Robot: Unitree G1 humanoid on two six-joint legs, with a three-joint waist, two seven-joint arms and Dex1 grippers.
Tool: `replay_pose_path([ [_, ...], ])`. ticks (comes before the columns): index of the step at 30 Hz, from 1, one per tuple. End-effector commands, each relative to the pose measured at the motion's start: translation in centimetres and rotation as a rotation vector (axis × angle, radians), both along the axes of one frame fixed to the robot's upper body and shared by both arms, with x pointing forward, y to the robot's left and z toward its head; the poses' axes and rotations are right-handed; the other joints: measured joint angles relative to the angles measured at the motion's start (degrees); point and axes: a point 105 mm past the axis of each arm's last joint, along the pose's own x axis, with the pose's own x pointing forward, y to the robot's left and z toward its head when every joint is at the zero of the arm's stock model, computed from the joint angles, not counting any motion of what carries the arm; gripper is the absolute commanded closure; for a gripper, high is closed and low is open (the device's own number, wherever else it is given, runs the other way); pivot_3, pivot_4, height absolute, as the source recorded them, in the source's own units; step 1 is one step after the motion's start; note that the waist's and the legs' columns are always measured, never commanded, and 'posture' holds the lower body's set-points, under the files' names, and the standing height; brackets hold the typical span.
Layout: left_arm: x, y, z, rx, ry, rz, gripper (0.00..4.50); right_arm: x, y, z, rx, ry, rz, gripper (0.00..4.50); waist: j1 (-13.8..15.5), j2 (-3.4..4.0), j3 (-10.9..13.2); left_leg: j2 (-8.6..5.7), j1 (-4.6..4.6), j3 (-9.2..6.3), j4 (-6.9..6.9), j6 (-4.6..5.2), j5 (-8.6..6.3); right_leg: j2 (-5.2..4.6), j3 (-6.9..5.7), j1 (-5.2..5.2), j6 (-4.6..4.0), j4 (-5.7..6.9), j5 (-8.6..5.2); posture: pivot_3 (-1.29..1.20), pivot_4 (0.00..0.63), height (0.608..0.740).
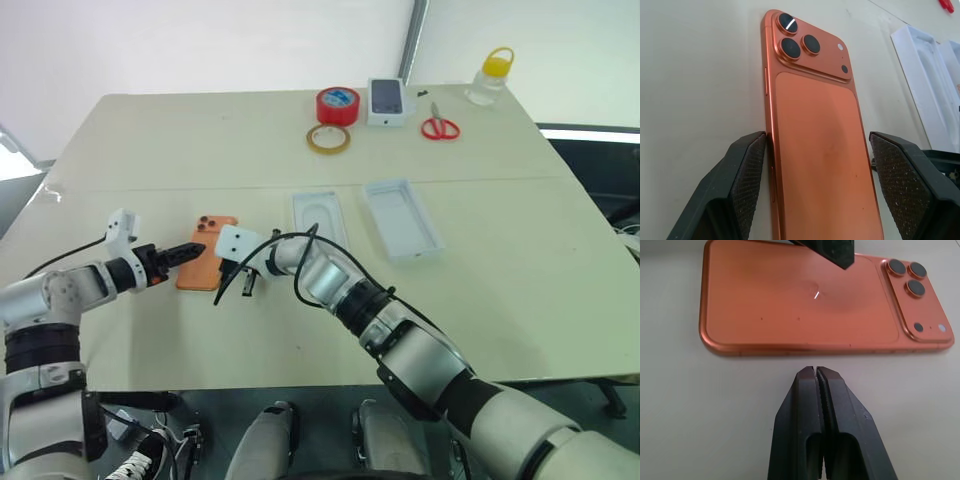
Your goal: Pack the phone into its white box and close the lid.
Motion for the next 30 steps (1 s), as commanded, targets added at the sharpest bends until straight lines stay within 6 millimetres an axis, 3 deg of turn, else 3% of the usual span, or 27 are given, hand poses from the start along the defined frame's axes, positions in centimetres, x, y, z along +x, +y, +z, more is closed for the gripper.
replay_pose_path([
  [1, -1.8, -3.4, -3.8, -0.064, 0.181, -0.115, 1.03, 0.0, 0.8, 1.5, 0.024, -0.033, 0.019, 4.4, -0.02, 0.01, -0.01, 0.0, 0.0, 0.0, 0.0, -0.01, 0.01, 0.0, 0.0, 0.0, 0.0, 0.0, 0.0, 0.0, 0.15, 0.74],
  [9, -1.1, -4.1, -3.5, -0.098, 0.166, -0.112, 1.03, 0.0, 0.6, 1.3, 0.014, -0.045, 0.033, 4.4, 0.01, 0.13, -0.15, -0.01, 0.01, 0.0, 0.0, -0.05, 0.03, 0.0, 0.01, 0.01, 0.0, 0.0, 0.0, 0.0, 0.15, 0.74],
  [15, -0.5, -2.7, -3.4, -0.097, 0.146, -0.038, 1.03, -0.2, 0.6, 1.1, 0.013, -0.041, 0.037, 4.4, -0.01, 0.17, -0.2, -0.01, 0.02, -0.01, 0.0, -0.06, 0.04, 0.0, 0.01, 0.02, 0.0, -0.01, 0.0, 0.0, 0.15, 0.74],
  [20, -1.0, -2.3, -3.9, -0.095, 0.158, -0.036, 3.36, -0.1, 0.4, 1.2, 0.015, -0.044, 0.034, 4.5, -0.23, 0.13, -0.23, -0.01, 0.02, -0.01, 0.0, -0.09, 0.05, 0.0, 0.03, 0.01, 0.0, -0.01, 0.0, 0.0, 0.15, 0.74],
  [29, -1.4, -2.0, -4.0, -0.132, 0.162, -0.019, 3.36, -0.3, 0.3, 1.0, 0.008, -0.051, 0.046, 4.5, -0.36, 0.08, -0.31, 0.02, 0.06, -0.02, 0.0, 0.02, -0.01, 0.03, 0.04, 0.05, 0.0, 0.0, 0.0, 0.0, 0.15, 0.74],
  [30, -1.5, -2.0, -4.0, -0.139, 0.161, -0.018, 3.59, -0.3, 0.3, 1.0, 0.009, -0.055, 0.047, 4.5, -0.37, 0.08, -0.31, 0.02, 0.06, -0.02, 0.0, 0.01, -0.01, 0.03, 0.04, 0.04, 0.0, 0.0, 0.0, 0.0, 0.15, 0.74],
])
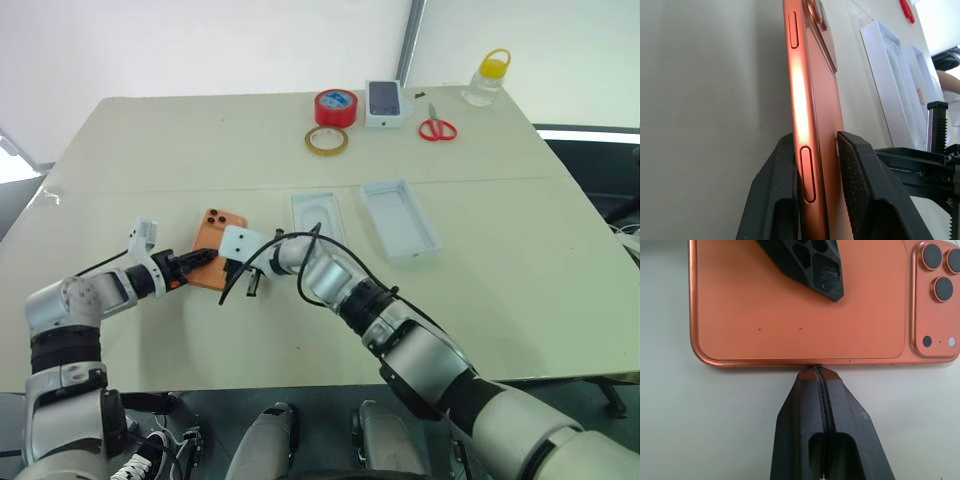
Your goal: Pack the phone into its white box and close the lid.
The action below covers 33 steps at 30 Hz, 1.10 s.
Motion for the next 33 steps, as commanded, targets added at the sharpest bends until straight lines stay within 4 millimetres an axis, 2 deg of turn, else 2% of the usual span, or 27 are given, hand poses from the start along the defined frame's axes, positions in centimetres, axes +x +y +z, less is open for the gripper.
replay_pose_path([
  [1, -1.3, -0.6, -2.7, -0.002, 0.122, -0.015, 3.84, -0.4, 0.9, 1.3, 0.027, -0.053, 0.043, 4.5, 0.0, 0.0, -0.01, 0.0, 0.0, 0.0, 0.0, 0.0, 0.0, 0.0, 0.0, 0.0, 0.0, 0.0, 0.0, 0.0, 0.15, 0.74],
  [3, -1.5, -0.6, -2.6, -0.015, 0.121, -0.014, 4.42, -0.4, 0.9, 1.6, 0.044, -0.055, 0.042, 4.5, -0.05, 0.04, -0.13, 0.0, 0.04, 0.0, 0.0, 0.01, -0.01, 0.0, 0.0, 0.04, 0.0, 0.0, 0.0, 0.0, 0.15, 0.74],
  [8, -1.8, 0.0, -2.2, -0.084, 0.114, 0.021, 4.42, -1.1, 1.3, 3.9, 0.168, -0.093, 0.105, 4.5, -0.43, 0.1, -0.18, 0.03, 0.16, 0.02, -0.11, 0.08, -0.04, 0.03, 0.07, 0.07, 0.0, 0.01, 0.0, 0.0, 0.15, 0.74],
  [11, -1.7, 0.3, -0.6, -0.192, 0.034, 0.044, 4.42, -1.5, 1.1, 6.2, 0.316, -0.057, 0.119, 4.5, -0.87, 0.1, -0.17, 0.04, 0.15, 0.02, -0.14, 0.07, -0.04, 0.03, 0.08, 0.06, 0.0, 0.01, 0.0, 0.0, 0.15, 0.74],
  [14, -1.4, 1.0, 0.9, -0.227, -0.093, 0.115, 4.42, -2.1, 0.4, 8.4, 0.459, 0.031, 0.153, 4.5, -0.94, 0.09, -0.17, 0.05, 0.11, 0.02, -0.14, 0.08, -0.04, 0.03, 0.07, 0.05, 0.0, 0.0, 0.0, 0.0, 0.15, 0.74],
  [17, -1.9, 0.7, 2.1, -0.25, -0.171, 0.123, 4.42, -2.5, -1.4, 9.0, 0.467, 0.043, 0.206, 4.5, -0.7, 0.07, -0.16, 0.07, 0.08, 0.02, -0.12, 0.08, -0.05, 0.03, 0.07, 0.05, 0.0, -0.02, 0.0, 0.0, 0.15, 0.74],
  [18, -2.2, 0.3, 2.4, -0.303, -0.178, 0.111, 4.45, -2.6, -2.2, 8.8, 0.438, 0.04, 0.222, 3.96, -0.6, 0.06, -0.16, 0.07, 0.06, 0.02, -0.12, 0.08, -0.05, 0.03, 0.07, 0.04, 0.0, -0.05, 0.0, 0.0, 0.15, 0.74],
  [19, -2.5, -0.1, 2.7, -0.367, -0.168, 0.104, 4.45, -2.5, -3.0, 8.4, 0.412, 0.042, 0.229, 3.67, -0.43, 0.06, -0.15, 0.06, 0.05, 0.02, -0.11, 0.1, -0.06, 0.03, 0.06, 0.05, 0.0, -0.07, 0.0, 0.0, 0.15, 0.74],
  [22, -2.8, -0.8, 2.4, -0.427, -0.136, 0.132, 4.45, -2.3, -5.8, 7.8, 0.338, -0.028, 0.25, 2.09, 0.0, 0.0, -0.12, 0.06, -0.08, 0.03, -0.07, 0.13, -0.07, 0.03, 0.06, 0.03, 0.0, -0.08, 0.0, 0.0, 0.15, 0.74],
  [24, -2.6, -1.3, 3.1, -0.515, -0.149, 0.153, 4.45, -3.0, -7.7, 6.7, 0.269, -0.027, 0.309, 1.09, 0.08, -0.09, -0.06, 0.06, -0.17, 0.05, -0.03, 0.13, -0.08, 0.02, 0.07, 0.04, 0.0, -0.07, 0.0, 0.0, 0.15, 0.74],
  [27, -2.3, -2.2, 4.4, -0.524, -0.208, 0.178, 4.45, -2.9, -10.6, 5.8, 0.191, -0.088, 0.339, 1.09, 0.05, -0.19, 0.0, 0.08, -0.19, 0.06, 0.0, 0.13, -0.08, 0.02, 0.06, 0.06, 0.01, -0.07, 0.0, 0.0, 0.15, 0.74],
  [33, -1.5, -4.2, 6.3, -0.533, -0.274, 0.196, 4.45, -1.5, -14.3, 4.6, 0.095, -0.141, 0.302, 1.09, 0.1, -0.26, 0.03, 0.21, -0.17, 0.21, 0.05, 0.11, -0.07, 0.09, 0.06, 0.09, 0.0, -0.06, 0.01, 0.0, 0.15, 0.74],
])
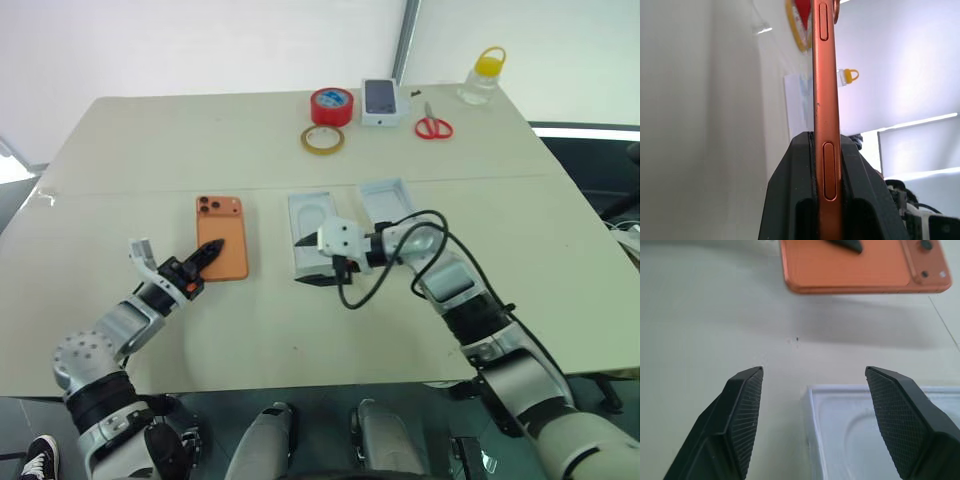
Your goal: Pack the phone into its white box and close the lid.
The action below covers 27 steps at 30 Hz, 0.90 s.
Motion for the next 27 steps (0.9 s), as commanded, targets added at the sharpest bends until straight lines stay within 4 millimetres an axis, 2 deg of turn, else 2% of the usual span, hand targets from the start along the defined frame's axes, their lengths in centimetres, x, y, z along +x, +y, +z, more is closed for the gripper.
replay_pose_path([
  [1, 0.3, -0.6, 3.3, 0.021, -0.122, 0.019, 4.45, 0.3, -0.8, 0.9, 0.026, -0.037, 0.011, 1.09, -0.02, -0.03, 0.02, 0.0, 0.0, 0.03, 0.08, -0.05, 0.03, 0.0, 0.01, 0.04, 0.0, -0.01, 0.0, 0.0, 0.15, 0.74],
  [4, 0.6, -1.1, 3.5, 0.058, -0.124, 0.037, 4.45, 0.3, -1.4, -0.2, -0.011, -0.026, 0.015, 1.09, 0.02, -0.05, 0.03, 0.0, -0.01, 0.07, 0.13, -0.08, 0.04, 0.01, 0.04, 0.05, 0.0, -0.01, 0.0, 0.0, 0.15, 0.74],
  [5, 0.7, -1.4, 3.6, 0.068, -0.125, 0.033, 4.45, 0.4, -1.5, -0.6, -0.02, -0.031, 0.012, 1.32, 0.08, -0.06, 0.04, 0.01, -0.01, 0.07, 0.15, -0.08, 0.05, 0.02, 0.04, 0.06, 0.0, -0.01, 0.0, 0.0, 0.15, 0.74],
  [7, 0.7, -1.8, 3.7, 0.083, -0.127, 0.031, 4.45, 0.7, -1.6, -1.0, -0.025, -0.025, -0.006, 1.97, 0.18, -0.06, 0.04, 0.01, -0.01, 0.07, 0.17, -0.09, 0.05, 0.02, 0.04, 0.09, 0.0, -0.02, 0.0, 0.0, 0.15, 0.74],
  [10, 0.7, -2.0, 3.8, 0.079, -0.129, 0.025, 4.45, 1.1, -1.8, -1.1, -0.014, -0.018, -0.025, 3.46, 0.16, -0.07, 0.04, 0.01, -0.01, 0.08, 0.19, -0.11, 0.06, 0.02, 0.04, 0.09, 0.0, -0.03, 0.0, 0.0, 0.15, 0.74],
  [27, 0.4, -2.4, 3.1, 0.082, -0.109, 0.012, 4.45, 1.9, -1.8, -1.0, -0.002, 0.002, -0.045, 3.46, 0.15, -0.08, 0.05, 0.02, -0.01, 0.08, 0.19, -0.16, 0.1, 0.04, 0.04, 0.09, 0.0, -0.04, 0.0, 0.0, 0.15, 0.74],
])
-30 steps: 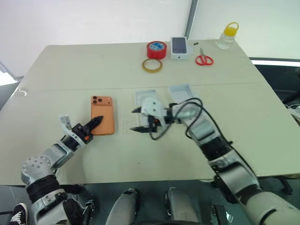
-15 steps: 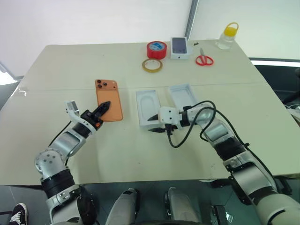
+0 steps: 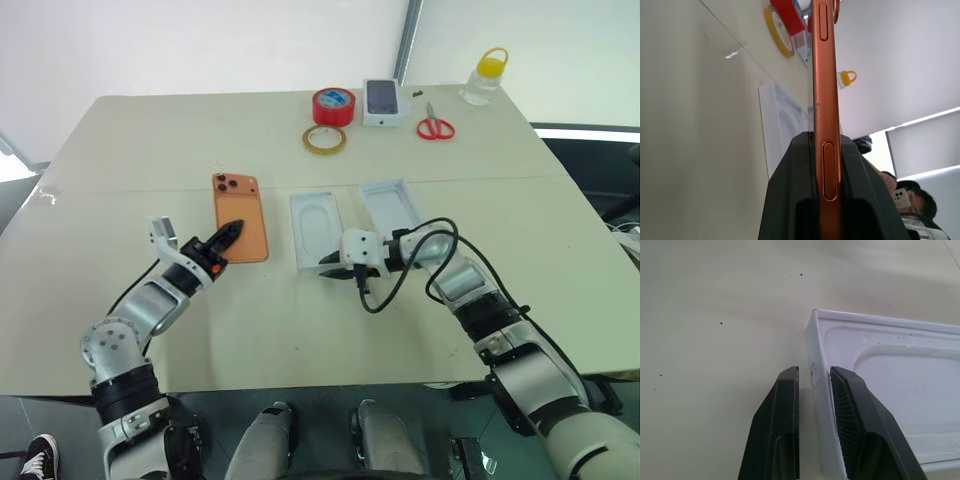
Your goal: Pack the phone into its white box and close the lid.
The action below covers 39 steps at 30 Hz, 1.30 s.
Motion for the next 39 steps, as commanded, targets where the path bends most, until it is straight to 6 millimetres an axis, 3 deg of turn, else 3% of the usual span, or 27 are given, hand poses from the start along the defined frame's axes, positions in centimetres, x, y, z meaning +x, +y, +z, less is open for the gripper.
replay_pose_path([
  [1, -0.2, 0.1, 2.3, 0.005, -0.094, 0.003, 4.45, 0.7, 0.4, 1.7, 0.044, -0.041, -0.009, 3.46, 0.02, 0.0, 0.0, 0.0, 0.0, 0.0, 0.0, 0.0, 0.0, 0.0, 0.0, 0.0, 0.0, 0.0, 0.0, 0.0, 0.15, 0.74],
  [4, -0.2, 0.0, 2.3, -0.009, -0.093, 0.004, 4.45, 0.8, 0.5, 1.3, 0.034, -0.034, -0.007, 3.46, 0.05, 0.0, 0.0, 0.0, 0.0, 0.0, 0.0, -0.01, 0.01, 0.0, 0.0, 0.0, 0.0, 0.0, 0.0, 0.0, 0.15, 0.74],
  [8, -0.2, -0.4, 2.1, 0.005, -0.09, -0.003, 4.45, 0.8, 0.5, 0.8, 0.017, -0.027, -0.011, 4.48, 0.04, 0.0, 0.0, 0.0, 0.0, 0.0, 0.01, -0.01, 0.01, 0.0, 0.0, 0.0, 0.0, -0.01, 0.0, 0.0, 0.15, 0.74],
  [18, 0.4, -0.4, 2.9, 0.023, -0.109, 0.018, 4.45, -0.6, 2.8, 1.1, 0.028, -0.015, -0.047, 4.48, 0.03, 0.0, 0.0, 0.02, 0.0, 0.01, 0.0, -0.01, 0.0, 0.01, 0.01, -0.01, 0.0, 0.0, 0.0, 0.0, 0.15, 0.74],
  [27, 1.2, -1.2, 3.6, -0.006, -0.131, 0.016, 4.45, -3.2, 5.7, 0.5, 0.044, 0.033, -0.087, 4.48, 0.17, 0.0, 0.0, 0.02, -0.02, 0.0, 0.01, 0.01, -0.02, 0.01, 0.01, -0.02, 0.0, -0.01, 0.0, 0.0, 0.15, 0.74],
  [31, 1.2, -2.7, 3.2, -0.01, -0.119, -0.022, 4.45, -2.6, 5.7, 1.1, 0.051, 0.013, -0.116, 3.23, 0.2, 0.0, 0.0, 0.01, -0.02, 0.01, 0.0, 0.01, -0.02, 0.01, 0.02, -0.02, 0.0, -0.01, 0.0, 0.0, 0.15, 0.74],
  [32, 1.2, -3.1, 3.0, -0.007, -0.116, -0.035, 4.45, -2.5, 5.5, 1.3, 0.057, 0.015, -0.12, 2.55, 0.25, 0.0, 0.0, 0.02, -0.02, 0.01, 0.0, 0.02, -0.02, 0.01, 0.02, -0.02, 0.0, -0.01, 0.0, 0.0, 0.15, 0.74],
  [37, 1.1, -4.0, 2.6, 0.018, -0.111, -0.074, 4.45, -3.0, 3.7, 2.7, 0.085, 0.057, -0.083, 0.07, 0.37, -0.02, 0.01, 0.01, -0.02, 0.01, 0.0, 0.15, -0.1, 0.01, 0.02, -0.01, 0.0, -0.02, 0.0, 0.0, 0.15, 0.74],
  [39, 1.2, -4.3, 2.3, 0.036, -0.107, -0.083, 4.45, -3.2, 2.6, 3.6, 0.1, 0.074, -0.077, 0.02, 0.31, -0.02, 0.01, 0.01, -0.02, 0.01, 0.01, 0.2, -0.13, 0.01, 0.02, -0.01, 0.0, -0.02, 0.0, 0.0, 0.15, 0.74],
])
